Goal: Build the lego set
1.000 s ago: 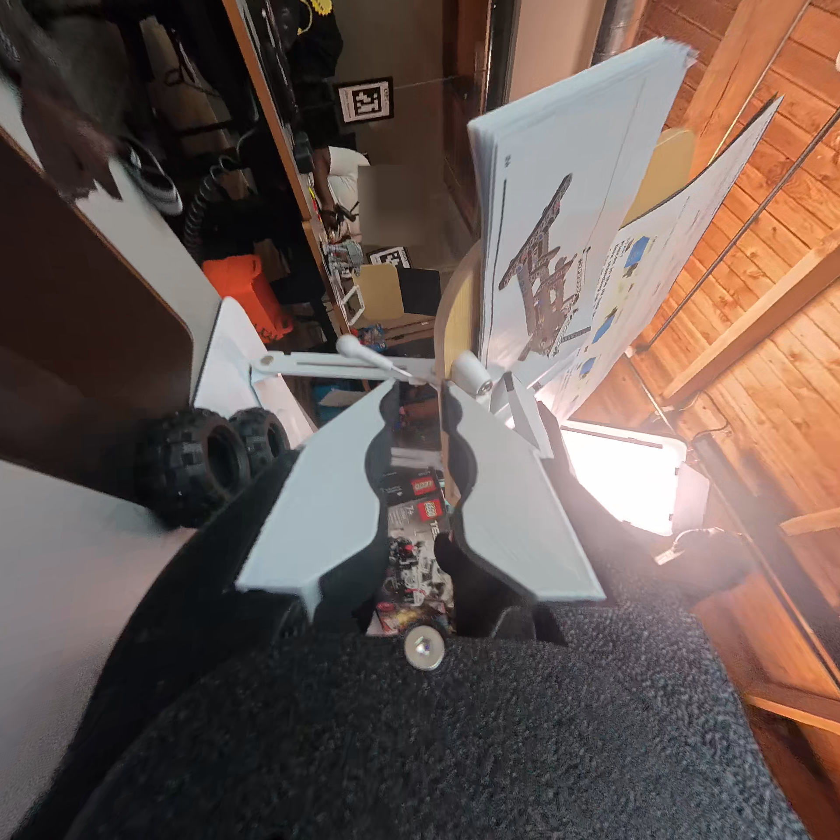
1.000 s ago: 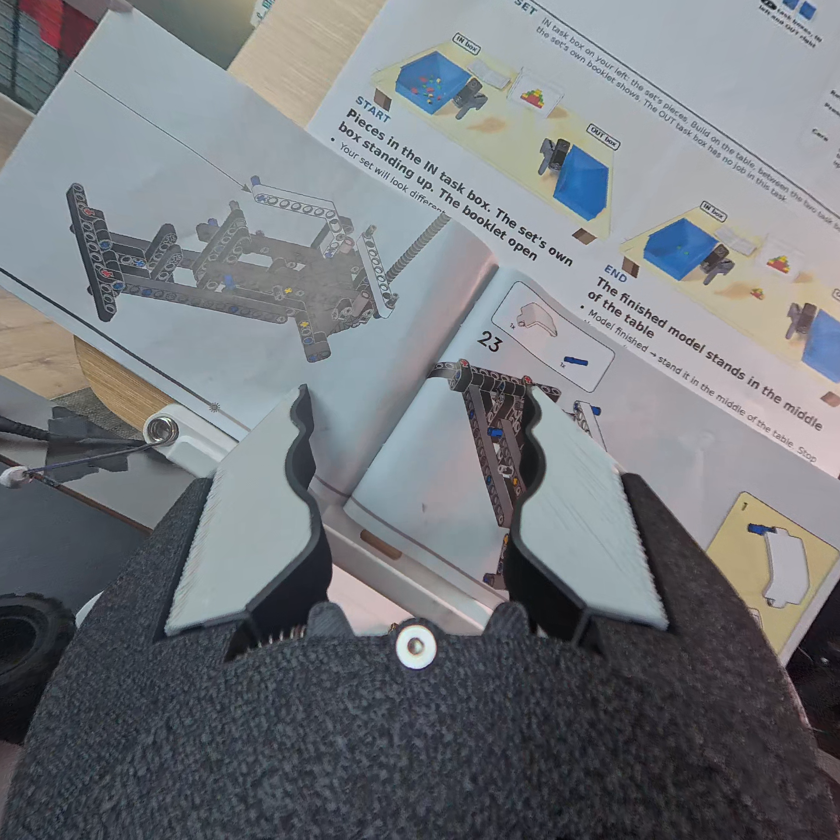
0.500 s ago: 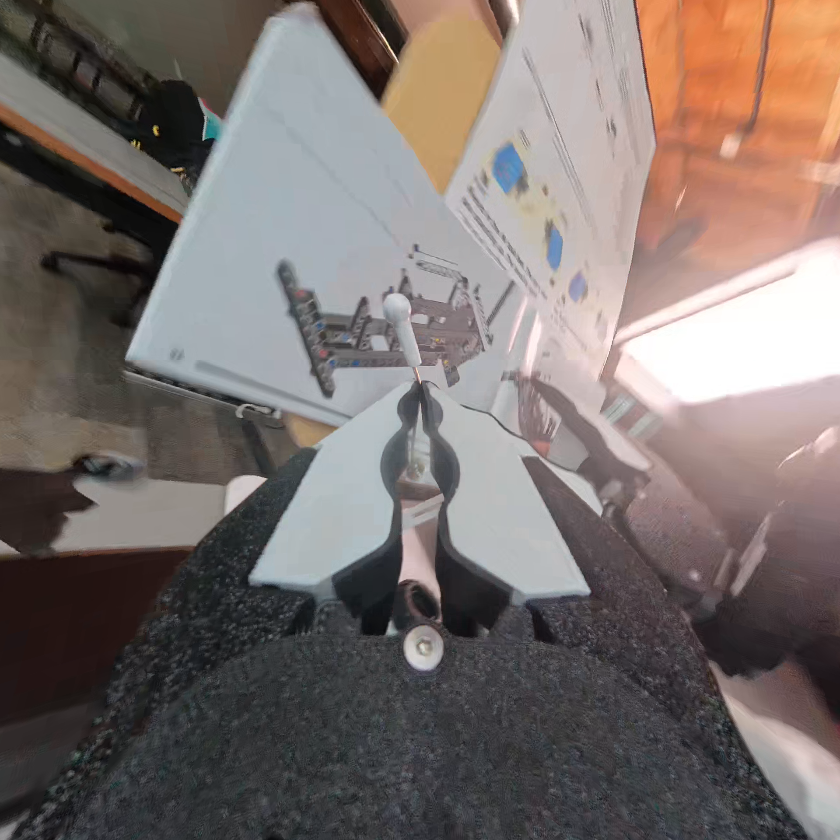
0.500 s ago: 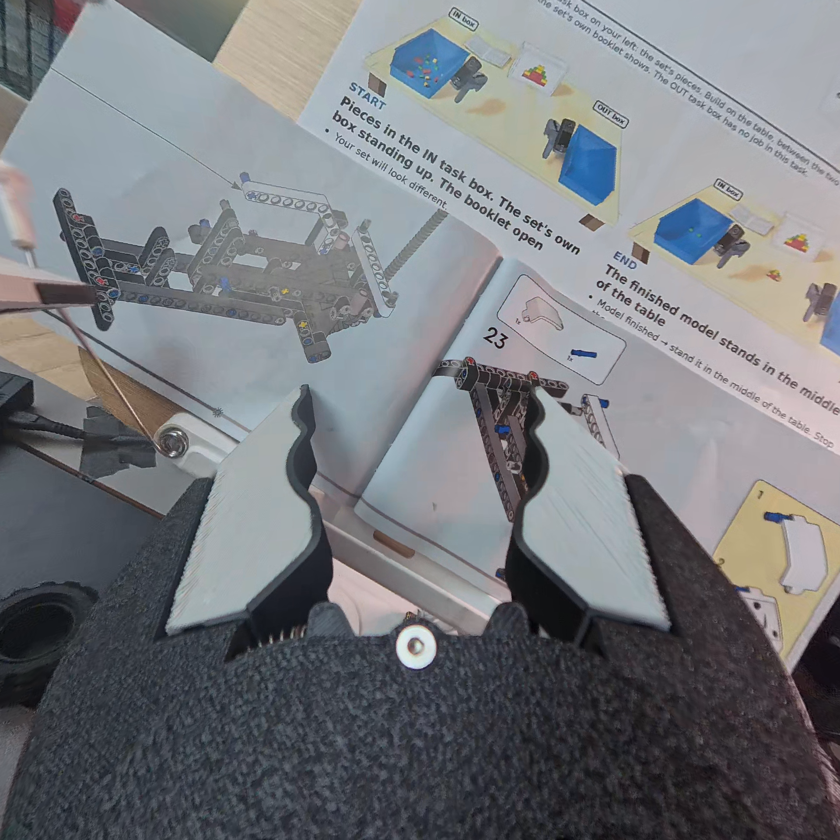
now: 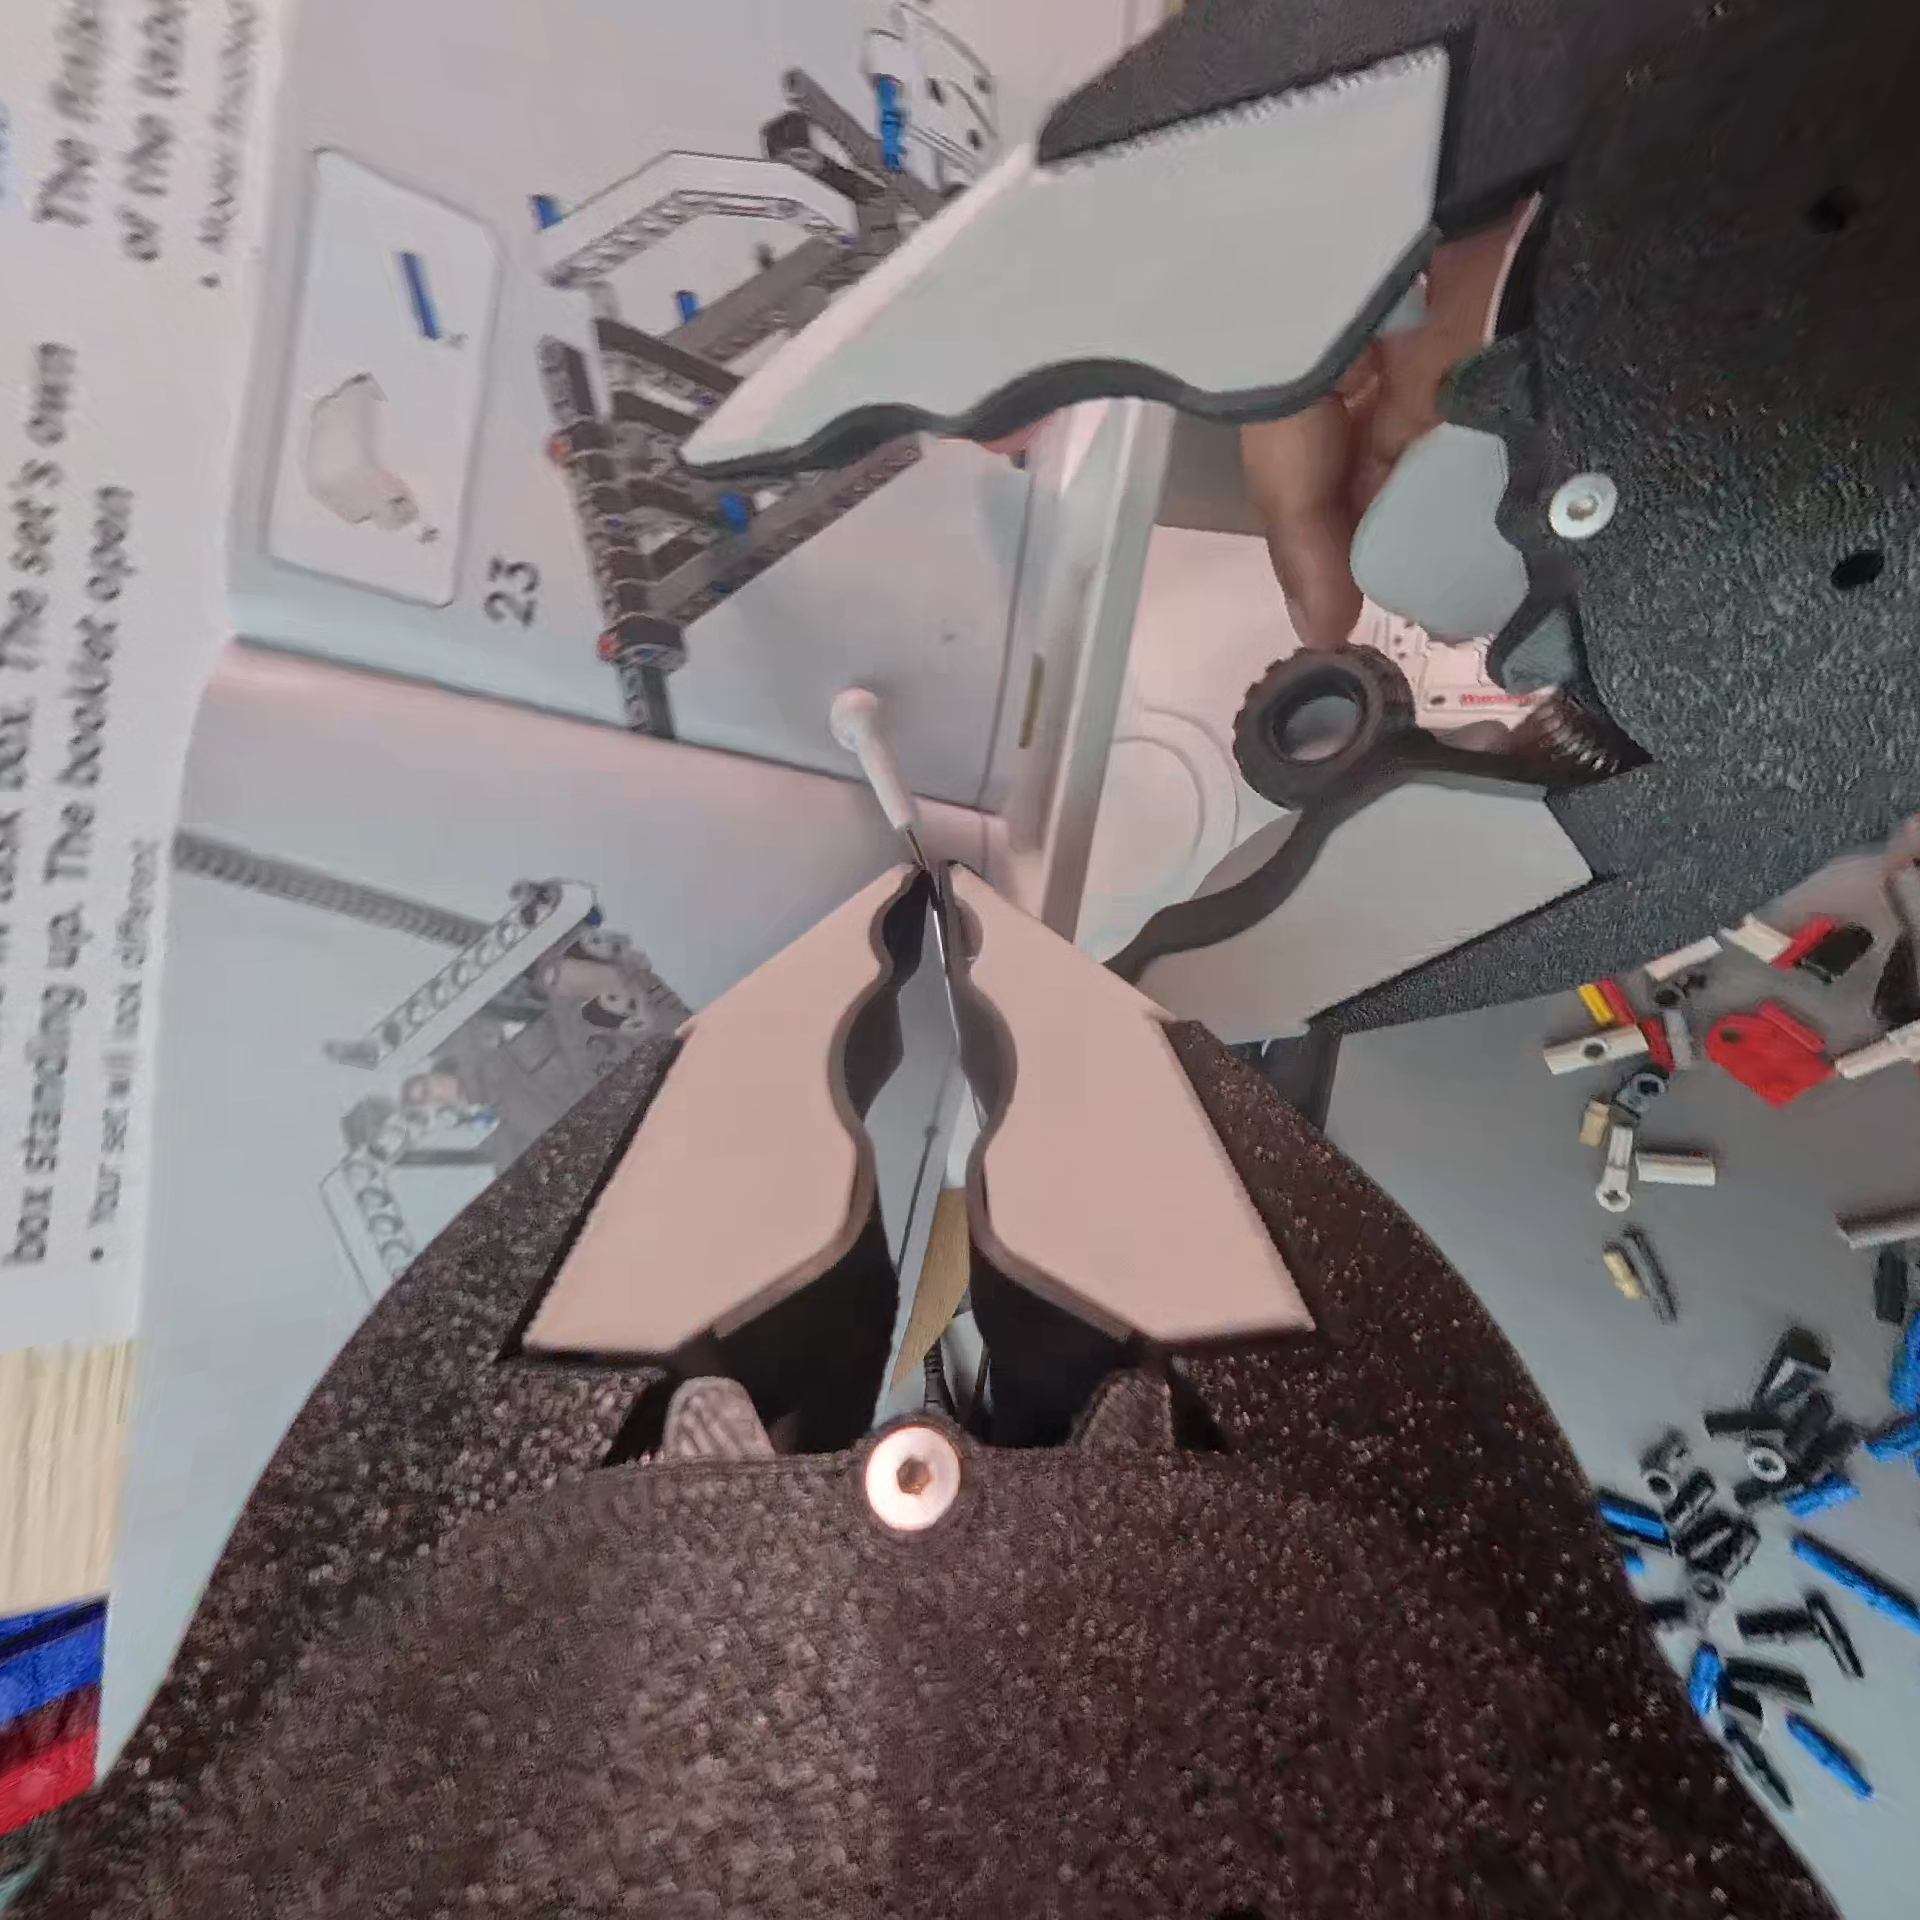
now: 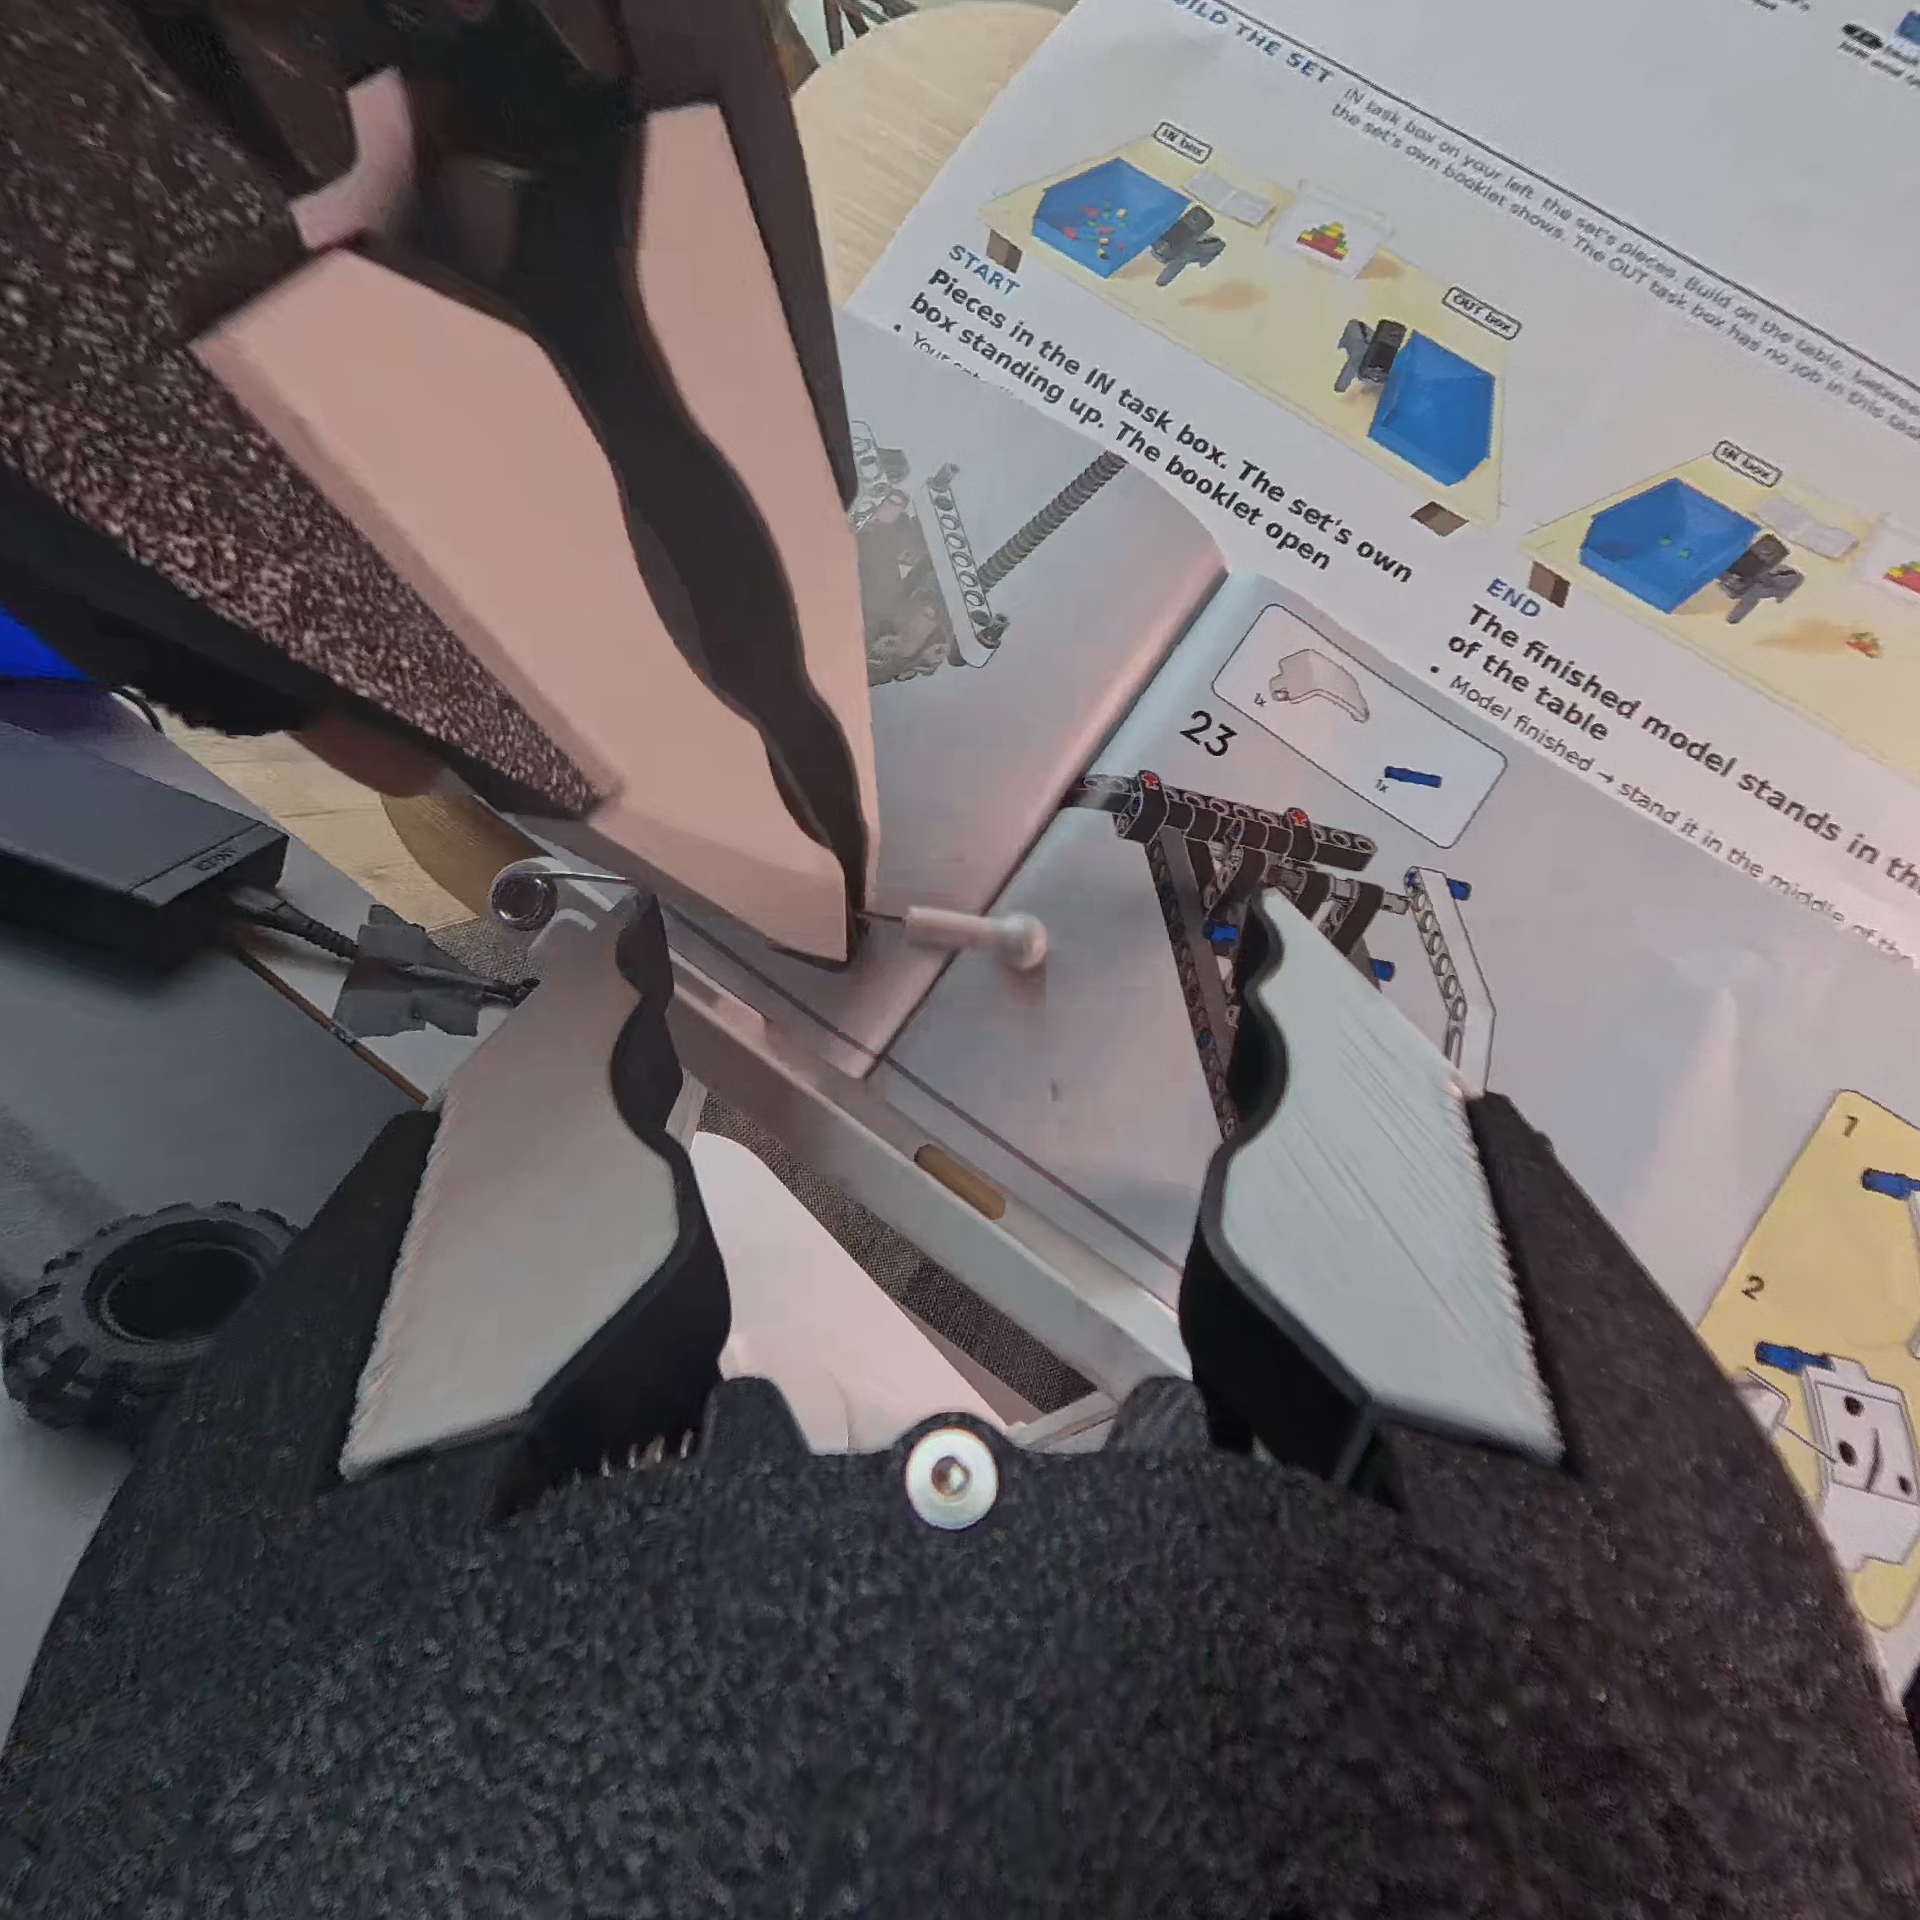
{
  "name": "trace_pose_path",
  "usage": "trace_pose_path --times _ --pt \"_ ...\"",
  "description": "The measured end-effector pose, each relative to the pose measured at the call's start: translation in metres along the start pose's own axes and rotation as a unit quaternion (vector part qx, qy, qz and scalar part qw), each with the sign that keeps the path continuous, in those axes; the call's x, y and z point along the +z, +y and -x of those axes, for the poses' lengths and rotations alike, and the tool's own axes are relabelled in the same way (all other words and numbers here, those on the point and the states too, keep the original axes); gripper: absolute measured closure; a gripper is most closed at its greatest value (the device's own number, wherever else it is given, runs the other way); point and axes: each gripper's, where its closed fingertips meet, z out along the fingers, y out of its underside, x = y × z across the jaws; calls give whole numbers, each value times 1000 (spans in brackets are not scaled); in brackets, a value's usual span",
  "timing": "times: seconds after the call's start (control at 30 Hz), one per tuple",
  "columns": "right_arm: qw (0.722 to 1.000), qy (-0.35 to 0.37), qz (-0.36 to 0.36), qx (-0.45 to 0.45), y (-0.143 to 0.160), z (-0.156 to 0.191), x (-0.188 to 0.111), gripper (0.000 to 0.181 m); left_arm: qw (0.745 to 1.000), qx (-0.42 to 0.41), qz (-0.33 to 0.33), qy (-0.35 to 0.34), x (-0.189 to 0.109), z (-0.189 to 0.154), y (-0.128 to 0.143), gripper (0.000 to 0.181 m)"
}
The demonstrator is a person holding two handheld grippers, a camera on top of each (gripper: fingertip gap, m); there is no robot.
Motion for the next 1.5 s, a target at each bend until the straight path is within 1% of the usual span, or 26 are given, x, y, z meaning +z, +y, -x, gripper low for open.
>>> trace_pose_path --times 0.07,0.1,0.2,0.27,0.3,0.37,0.43,0.5,0.6,0.63,0.7,0.73,0.77,0.8,0.83,0.9,1.0,1.1,1.17,1.27,1.4,1.5 --pt "1000 -5 6 8 3 -4 -5 71 999 43 25 9 4 -3 -1 179" --pt "1000 -11 10 12 4 -5 -7 71 998 44 35 7 4 -2 -1 178" --pt "1000 -15 3 4 2 -17 -20 73 999 20 42 -2 4 -3 -1 178" --pt "1000 -22 1 10 4 -26 -33 73 1000 -7 28 -13 3 -3 -1 178" --pt "1000 -25 0 15 5 -30 -42 73 999 -32 13 -14 1 -4 -3 174" --pt "999 -32 -8 32 6 -39 -66 74 993 -103 -52 -13 -10 -6 -15 159" --pt "998 -43 -15 53 6 -44 -96 79 975 -175 -133 -40 -28 -3 -27 153" --pt "994 -58 -23 89 6 -46 -130 83 946 -236 -209 -71 -46 0 -36 150" --pt "985 -83 -24 151 5 -43 -186 88 902 -304 -283 -115 -65 2 -44 153" --pt "981 -92 -23 172 4 -41 -206 93 890 -321 -298 -127 -67 2 -47 156" --pt "972 -104 -16 210 4 -36 -247 115 873 -343 -305 -163 -66 10 -49 167" --pt "969 -106 -13 224 4 -33 -267 132 866 -352 -305 -182 -65 16 -51 171" --pt "966 -95 -12 239 6 -33 -286 160 857 -362 -308 -199 -64 23 -53 178" --pt "964 -80 -15 252 8 -34 -305 181 848 -376 -309 -212 -62 32 -55 181" --pt "961 -69 -13 266 11 -32 -320 181 839 -390 -310 -217 -58 40 -58 181" --pt "960 -56 -4 274 22 -24 -342 181 832 -407 -307 -219 -46 54 -65 181" --pt "966 -35 0 256 37 -24 -353 181 836 -409 -280 -238 -28 68 -69 181" --pt "970 -41 -18 238 33 -27 -350 181 837 -416 -241 -261 -14 74 -65 181" --pt "974 -39 -12 223 38 -27 -346 181 839 -417 -219 -272 -8 76 -61 181" --pt "973 -46 -10 227 36 -24 -345 181 841 -413 -212 -279 -4 76 -62 181" --pt "976 -45 -19 213 29 -26 -349 181 854 -397 -205 -268 7 69 -75 181" --pt "980 -40 -11 196 36 -25 -349 181 854 -397 -201 -268 11 66 -78 181"
